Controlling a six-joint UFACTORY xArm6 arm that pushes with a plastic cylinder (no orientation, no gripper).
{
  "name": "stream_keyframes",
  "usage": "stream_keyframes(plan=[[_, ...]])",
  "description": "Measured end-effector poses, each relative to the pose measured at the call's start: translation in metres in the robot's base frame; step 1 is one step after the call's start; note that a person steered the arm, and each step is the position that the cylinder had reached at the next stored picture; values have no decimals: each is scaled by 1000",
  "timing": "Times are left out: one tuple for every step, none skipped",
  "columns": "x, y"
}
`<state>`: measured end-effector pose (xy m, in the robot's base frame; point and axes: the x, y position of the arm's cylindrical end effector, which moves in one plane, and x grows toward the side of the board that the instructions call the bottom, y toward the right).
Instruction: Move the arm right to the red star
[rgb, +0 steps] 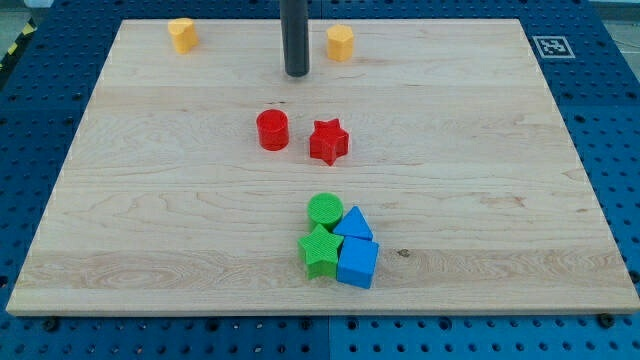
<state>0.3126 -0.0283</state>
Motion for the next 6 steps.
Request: stream_keyframes(plan=[[15,28],[31,67],[59,101],[72,111],[72,111],[80,111]])
